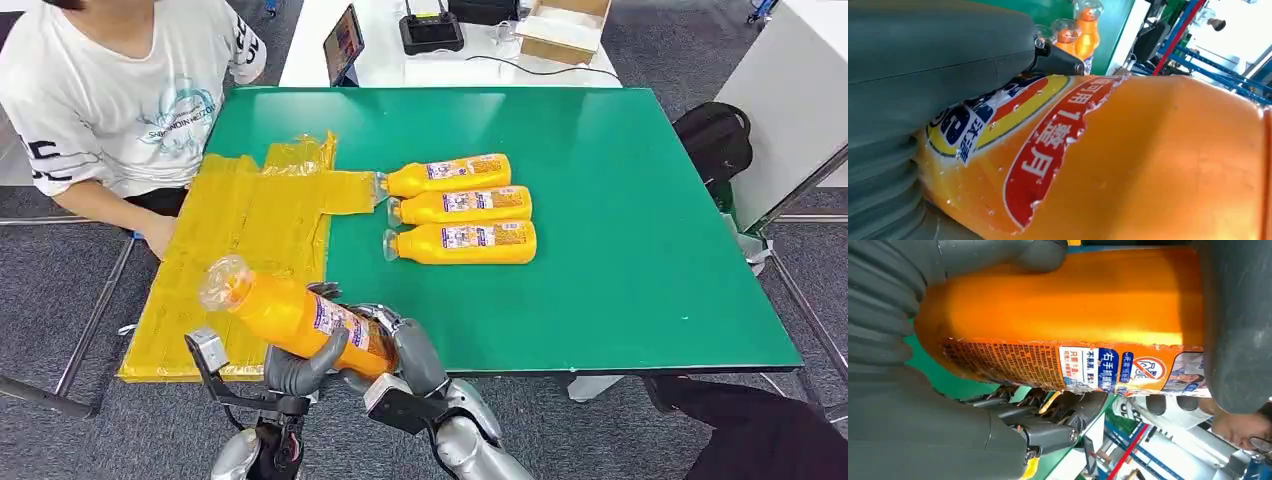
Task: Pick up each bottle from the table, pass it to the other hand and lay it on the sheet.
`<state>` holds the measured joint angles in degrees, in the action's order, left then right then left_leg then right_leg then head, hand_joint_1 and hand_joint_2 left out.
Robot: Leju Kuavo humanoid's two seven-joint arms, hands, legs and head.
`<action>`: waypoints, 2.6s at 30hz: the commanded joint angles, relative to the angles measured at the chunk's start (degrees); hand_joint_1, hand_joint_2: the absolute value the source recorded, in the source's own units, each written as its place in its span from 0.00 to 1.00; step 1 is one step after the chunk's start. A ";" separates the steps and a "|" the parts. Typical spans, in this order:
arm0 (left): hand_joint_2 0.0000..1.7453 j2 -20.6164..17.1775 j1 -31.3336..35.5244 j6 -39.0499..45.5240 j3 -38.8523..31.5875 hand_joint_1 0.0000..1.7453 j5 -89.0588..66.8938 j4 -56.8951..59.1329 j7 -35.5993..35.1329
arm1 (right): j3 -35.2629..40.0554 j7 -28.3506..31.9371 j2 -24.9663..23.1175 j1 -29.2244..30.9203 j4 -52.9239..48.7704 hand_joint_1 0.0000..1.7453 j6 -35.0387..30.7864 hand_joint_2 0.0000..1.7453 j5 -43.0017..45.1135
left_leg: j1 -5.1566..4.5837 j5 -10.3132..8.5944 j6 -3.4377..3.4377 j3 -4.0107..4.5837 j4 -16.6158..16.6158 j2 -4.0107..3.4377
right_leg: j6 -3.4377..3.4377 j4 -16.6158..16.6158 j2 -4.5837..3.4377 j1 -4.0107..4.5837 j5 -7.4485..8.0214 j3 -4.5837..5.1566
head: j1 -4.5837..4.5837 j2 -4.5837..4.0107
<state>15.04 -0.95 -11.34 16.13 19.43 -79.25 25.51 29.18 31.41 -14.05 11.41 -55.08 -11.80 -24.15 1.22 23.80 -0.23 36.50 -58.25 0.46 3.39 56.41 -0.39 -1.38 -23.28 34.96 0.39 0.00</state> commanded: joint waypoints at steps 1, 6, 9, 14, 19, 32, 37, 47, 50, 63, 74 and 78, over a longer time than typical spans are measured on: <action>1.00 0.21 3.91 -1.99 2.45 1.00 0.76 2.55 -0.39 | 4.58 -0.47 0.68 -0.31 5.70 1.00 2.10 1.00 -0.79 | 0.03 0.12 0.09 -0.40 0.08 0.14 | -0.19 -0.12 0.23 0.09 -0.16 -0.48 | 0.00 0.00; 1.00 -0.36 4.21 5.05 3.51 1.00 -6.93 2.26 2.69 | 4.28 -1.83 0.56 -0.28 5.07 0.00 -1.77 1.00 -3.13 | 0.05 0.12 0.09 -0.39 0.06 0.14 | -0.19 -0.11 0.24 0.10 -0.16 -0.48 | 0.00 0.00; 1.00 -0.60 4.76 8.63 2.97 1.00 -11.17 2.46 4.27 | 3.76 -2.56 0.98 -0.47 2.70 0.00 -0.66 0.00 -2.46 | 0.01 0.07 0.07 -0.26 0.05 0.15 | -0.15 -0.06 0.23 0.05 -0.13 -0.32 | 0.00 0.00; 1.00 -1.63 7.89 17.20 -0.40 1.00 -19.39 2.44 8.30 | 0.68 -1.69 3.44 -2.99 -8.49 0.00 4.07 0.00 3.19 | 0.01 0.06 0.07 -0.20 0.02 0.16 | -0.16 -0.03 0.22 0.05 -0.10 -0.27 | 0.02 0.00; 1.00 -2.99 12.16 24.70 -6.12 1.00 -26.00 3.68 9.49 | -3.01 -1.38 3.63 -4.66 -16.64 0.00 6.43 0.00 7.87 | 0.01 0.06 0.08 -0.27 0.03 0.12 | -0.19 -0.02 0.21 0.06 -0.11 -0.32 | 0.05 0.00; 1.00 -10.56 28.20 49.34 -12.69 1.00 -61.57 33.66 6.09 | -5.23 4.51 1.41 -6.87 -27.33 0.00 -9.42 0.00 9.78 | 0.00 -0.02 0.05 -0.30 0.10 0.04 | -0.18 -0.02 0.11 0.03 -0.05 -0.31 | 0.02 0.00; 1.00 -14.25 34.31 50.90 -12.84 1.00 -73.56 46.48 -0.21 | -4.50 6.48 1.17 -7.03 -30.45 0.00 -12.46 0.00 11.40 | 0.02 0.01 0.05 -0.32 0.06 -0.01 | -0.20 0.01 0.06 0.06 -0.05 -0.32 | 0.02 0.00; 1.00 -18.09 40.06 45.09 -10.28 1.00 -84.69 56.41 -8.52 | -3.44 6.34 1.07 -6.43 -31.29 0.00 -13.42 0.00 13.15 | 0.07 0.07 0.06 -0.35 0.00 -0.11 | -0.21 0.03 -0.01 0.12 -0.08 -0.35 | 0.02 0.00; 1.00 -18.09 40.06 45.09 -10.28 1.00 -84.69 56.41 -8.52 | -3.44 6.34 1.07 -6.43 -31.29 0.00 -13.42 0.00 13.15 | 0.06 0.07 0.07 -0.32 -0.01 -0.07 | -0.19 0.03 0.02 0.10 -0.09 -0.33 | 0.02 0.00; 1.00 -17.86 41.45 30.34 -12.19 1.00 -85.83 60.65 -9.68 | -2.79 4.84 0.59 -5.88 -26.99 0.00 -11.69 0.00 14.49 | 0.05 -0.02 0.04 -0.19 0.04 -0.05 | -0.12 0.00 0.01 0.07 0.00 -0.19 | 0.02 0.00; 0.00 -16.53 42.00 19.73 -17.01 0.00 -80.05 60.51 -8.39 | -3.84 2.69 0.00 -5.20 -23.43 0.00 -9.75 0.00 15.10 | 0.02 -0.04 0.04 -0.44 0.10 -0.06 | -0.14 -0.04 -0.01 0.05 0.00 -0.46 | 0.02 0.00; 0.00 -15.12 42.50 11.93 -19.78 0.00 -74.13 59.98 -4.74 | -3.81 2.85 0.20 -5.41 -23.20 0.00 -6.69 0.00 15.80 | 0.03 -0.05 0.04 -0.51 0.10 0.02 | -0.16 -0.05 0.06 0.06 -0.01 -0.57 | 0.02 0.00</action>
<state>-2.86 40.71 8.73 2.30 -60.57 -23.15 17.35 25.73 34.53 -14.45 4.11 -83.67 -21.14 -9.42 1.24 23.68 -0.27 36.25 -58.23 0.54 3.37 56.47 -0.35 -1.38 -23.25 34.65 0.42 0.00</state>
